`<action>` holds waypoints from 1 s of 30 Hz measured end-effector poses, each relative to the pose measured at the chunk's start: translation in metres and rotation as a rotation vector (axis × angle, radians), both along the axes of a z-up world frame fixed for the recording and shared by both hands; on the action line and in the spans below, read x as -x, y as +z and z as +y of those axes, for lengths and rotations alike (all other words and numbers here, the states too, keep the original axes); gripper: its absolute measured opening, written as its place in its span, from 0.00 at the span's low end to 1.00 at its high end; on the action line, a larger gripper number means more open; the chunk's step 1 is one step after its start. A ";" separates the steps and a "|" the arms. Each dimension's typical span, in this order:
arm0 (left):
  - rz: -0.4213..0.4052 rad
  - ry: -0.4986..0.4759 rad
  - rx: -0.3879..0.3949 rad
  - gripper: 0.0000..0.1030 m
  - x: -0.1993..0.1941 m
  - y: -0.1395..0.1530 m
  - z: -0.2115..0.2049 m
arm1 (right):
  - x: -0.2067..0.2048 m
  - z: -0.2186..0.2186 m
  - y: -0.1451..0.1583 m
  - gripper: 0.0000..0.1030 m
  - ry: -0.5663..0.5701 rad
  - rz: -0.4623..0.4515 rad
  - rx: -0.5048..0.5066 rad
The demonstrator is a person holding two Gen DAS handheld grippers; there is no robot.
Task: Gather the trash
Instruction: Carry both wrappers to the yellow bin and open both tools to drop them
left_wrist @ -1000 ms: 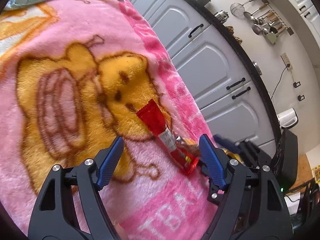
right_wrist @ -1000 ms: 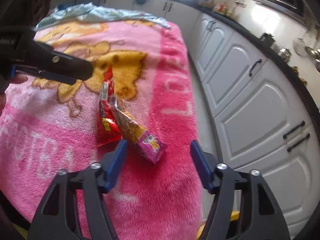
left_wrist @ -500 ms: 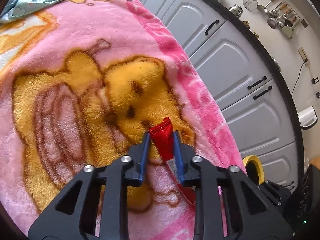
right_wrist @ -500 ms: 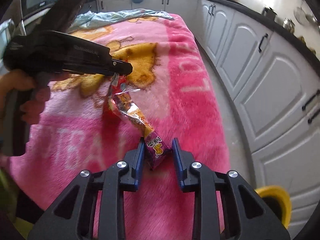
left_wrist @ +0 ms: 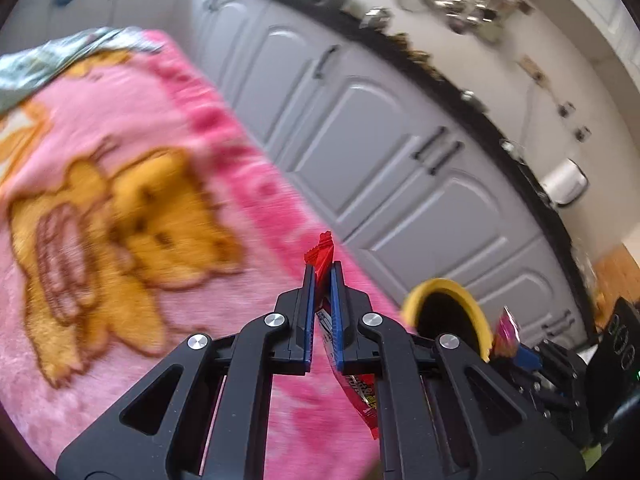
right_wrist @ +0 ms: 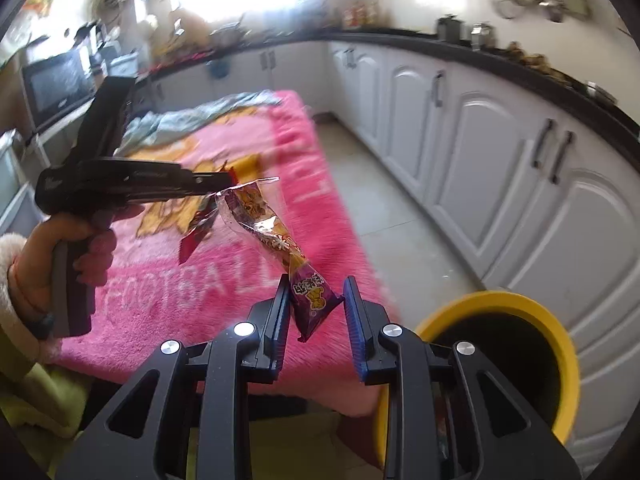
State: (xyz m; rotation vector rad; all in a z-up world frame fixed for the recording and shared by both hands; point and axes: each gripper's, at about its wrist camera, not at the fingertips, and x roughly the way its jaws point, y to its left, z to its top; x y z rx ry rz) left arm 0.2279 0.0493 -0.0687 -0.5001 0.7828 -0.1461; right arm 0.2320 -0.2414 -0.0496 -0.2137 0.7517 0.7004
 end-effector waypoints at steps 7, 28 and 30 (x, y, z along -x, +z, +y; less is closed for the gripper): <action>-0.083 -0.131 -0.031 0.03 -0.008 0.033 -0.071 | 0.010 -0.065 0.020 0.24 -0.143 -0.034 -0.059; -0.095 -0.364 -0.105 0.14 -0.044 0.020 -0.221 | 0.004 -0.188 0.001 0.48 -0.474 0.002 -0.179; -0.091 -0.371 -0.105 0.25 -0.045 0.017 -0.225 | 0.004 -0.194 -0.001 0.50 -0.489 0.005 -0.190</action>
